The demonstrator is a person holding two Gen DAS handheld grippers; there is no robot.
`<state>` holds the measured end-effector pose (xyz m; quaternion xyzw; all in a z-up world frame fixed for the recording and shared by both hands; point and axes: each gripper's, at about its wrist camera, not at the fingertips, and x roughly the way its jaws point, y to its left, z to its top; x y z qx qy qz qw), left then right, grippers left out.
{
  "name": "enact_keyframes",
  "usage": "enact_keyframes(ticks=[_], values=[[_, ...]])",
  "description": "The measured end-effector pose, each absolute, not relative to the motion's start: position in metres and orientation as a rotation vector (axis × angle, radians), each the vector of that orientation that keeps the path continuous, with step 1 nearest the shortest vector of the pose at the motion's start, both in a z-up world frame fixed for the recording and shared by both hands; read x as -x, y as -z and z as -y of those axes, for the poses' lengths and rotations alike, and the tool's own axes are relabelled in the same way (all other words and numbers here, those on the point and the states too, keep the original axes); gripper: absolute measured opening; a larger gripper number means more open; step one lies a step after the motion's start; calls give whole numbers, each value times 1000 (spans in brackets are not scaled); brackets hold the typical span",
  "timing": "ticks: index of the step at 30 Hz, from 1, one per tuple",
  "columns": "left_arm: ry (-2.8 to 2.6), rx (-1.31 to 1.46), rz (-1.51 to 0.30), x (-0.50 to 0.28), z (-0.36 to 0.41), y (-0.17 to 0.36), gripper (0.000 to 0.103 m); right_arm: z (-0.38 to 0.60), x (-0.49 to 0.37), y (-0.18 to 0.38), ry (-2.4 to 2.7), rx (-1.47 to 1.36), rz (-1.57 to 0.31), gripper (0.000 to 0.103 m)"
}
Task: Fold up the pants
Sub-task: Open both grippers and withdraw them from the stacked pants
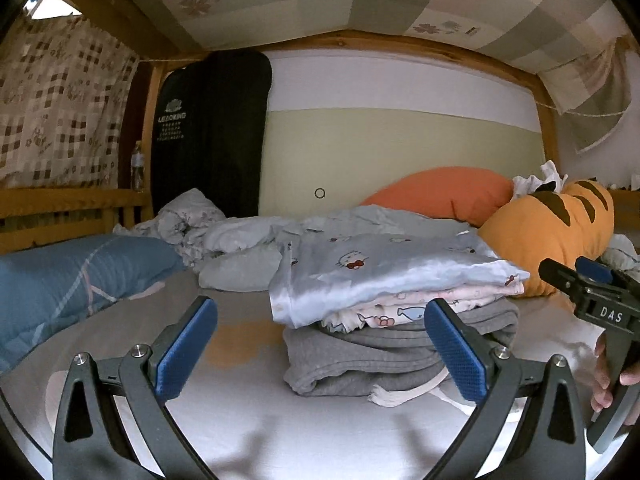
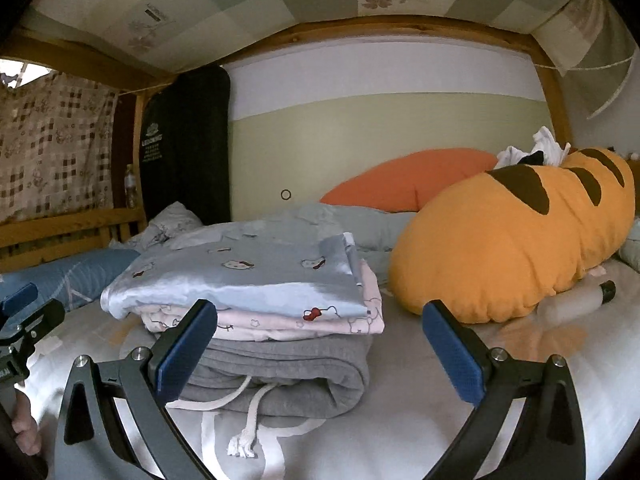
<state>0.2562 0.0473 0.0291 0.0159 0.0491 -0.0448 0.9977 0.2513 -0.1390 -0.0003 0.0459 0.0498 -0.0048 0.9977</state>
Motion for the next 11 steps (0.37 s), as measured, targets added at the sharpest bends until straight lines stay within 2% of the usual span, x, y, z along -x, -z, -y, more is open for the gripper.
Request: enact_keyframes(ticks=[11], values=[[82,-63,-81,-254,-43,-30,103,131,-251,-3,9,-56,-90,103]])
